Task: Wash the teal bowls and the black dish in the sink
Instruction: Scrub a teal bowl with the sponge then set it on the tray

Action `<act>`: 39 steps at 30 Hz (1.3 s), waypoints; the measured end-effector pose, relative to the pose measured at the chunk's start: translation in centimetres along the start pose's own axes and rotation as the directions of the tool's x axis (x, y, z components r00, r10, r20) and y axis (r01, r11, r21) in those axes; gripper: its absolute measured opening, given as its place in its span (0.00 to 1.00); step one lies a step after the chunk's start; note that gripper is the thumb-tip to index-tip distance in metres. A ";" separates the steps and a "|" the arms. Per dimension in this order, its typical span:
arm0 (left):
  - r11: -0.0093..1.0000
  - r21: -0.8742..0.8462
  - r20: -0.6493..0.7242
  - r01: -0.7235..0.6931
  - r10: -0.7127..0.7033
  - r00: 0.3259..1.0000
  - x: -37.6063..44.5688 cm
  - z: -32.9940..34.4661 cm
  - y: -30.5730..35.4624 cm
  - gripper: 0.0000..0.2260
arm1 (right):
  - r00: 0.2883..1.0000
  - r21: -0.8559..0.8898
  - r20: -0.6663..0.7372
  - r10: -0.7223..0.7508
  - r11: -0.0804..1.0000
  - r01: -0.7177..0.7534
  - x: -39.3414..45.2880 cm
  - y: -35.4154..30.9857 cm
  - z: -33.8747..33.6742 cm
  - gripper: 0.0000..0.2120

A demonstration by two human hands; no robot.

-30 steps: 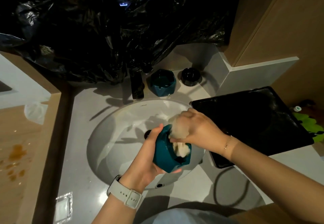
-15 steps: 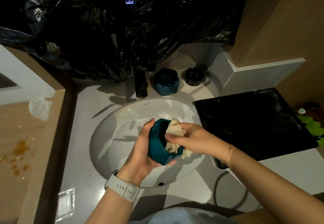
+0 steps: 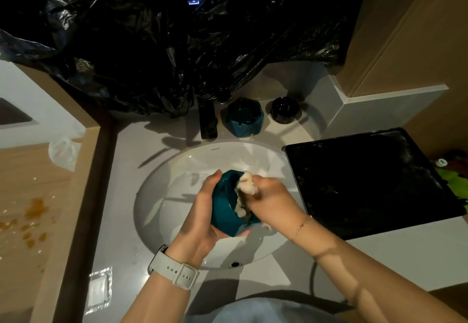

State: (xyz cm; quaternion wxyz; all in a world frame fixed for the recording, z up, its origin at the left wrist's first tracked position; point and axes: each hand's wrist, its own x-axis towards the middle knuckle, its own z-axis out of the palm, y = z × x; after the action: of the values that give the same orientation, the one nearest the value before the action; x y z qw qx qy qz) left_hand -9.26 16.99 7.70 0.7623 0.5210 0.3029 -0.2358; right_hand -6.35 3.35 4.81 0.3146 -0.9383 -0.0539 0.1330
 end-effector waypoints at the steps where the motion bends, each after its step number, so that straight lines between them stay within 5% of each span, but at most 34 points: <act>1: 1.000 -0.007 -0.008 -0.006 0.006 1.000 0.1 0.0 0.0 0.19 | 0.997 0.078 0.053 0.055 0.995 -0.059 -0.2 0.2 0.3 0.11; 6: 0.998 0.065 0.007 0.017 -0.017 1.000 -0.1 0.3 -0.7 0.20 | 0.964 0.179 0.166 0.207 0.955 -0.236 -0.6 1.1 0.6 0.12; 12: 0.996 0.086 0.004 -0.012 0.012 1.000 -0.6 0.5 -1.2 0.20 | 0.997 -0.269 -0.078 0.013 0.963 -0.033 -0.1 -0.5 -0.5 0.12; 20: 0.989 0.117 0.016 -0.088 0.086 0.996 -0.5 -1.1 -1.3 0.19 | 0.983 0.052 0.095 0.159 0.985 -0.165 -1.0 -0.1 1.4 0.10; 24: 0.914 0.369 0.120 -0.168 0.132 0.984 0.4 -3.0 0.1 0.22 | 0.988 0.035 0.114 0.104 0.993 -0.109 -0.9 0.3 0.6 0.08; 28: 0.737 0.613 0.125 -0.286 0.267 0.956 1.4 -2.9 0.4 0.17 | 0.991 -0.001 0.117 0.068 0.998 -0.069 -0.7 0.1 0.5 0.09; 32: 0.714 0.623 0.083 -0.321 0.347 0.934 1.9 -2.6 0.1 0.08 | 0.974 0.000 0.211 0.080 0.997 -0.081 -0.4 -0.5 -0.2 0.13; 36: 0.656 0.675 0.091 -0.339 0.382 0.920 1.9 -2.1 -0.5 0.08 | 0.975 -0.237 0.212 0.068 0.971 -0.017 0.3 -2.0 -1.2 0.11; 39: 0.646 0.680 -0.019 -0.346 0.488 0.873 2.1 -1.7 -0.4 0.08 | 0.990 -0.062 0.078 0.115 0.992 -0.110 -0.1 -1.3 0.2 0.10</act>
State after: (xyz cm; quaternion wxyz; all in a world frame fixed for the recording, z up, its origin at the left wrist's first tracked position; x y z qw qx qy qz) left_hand -8.45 18.38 5.46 0.5283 0.8314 0.1466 -0.0902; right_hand -6.51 4.49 5.51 0.2771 -0.9423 -0.0175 0.1870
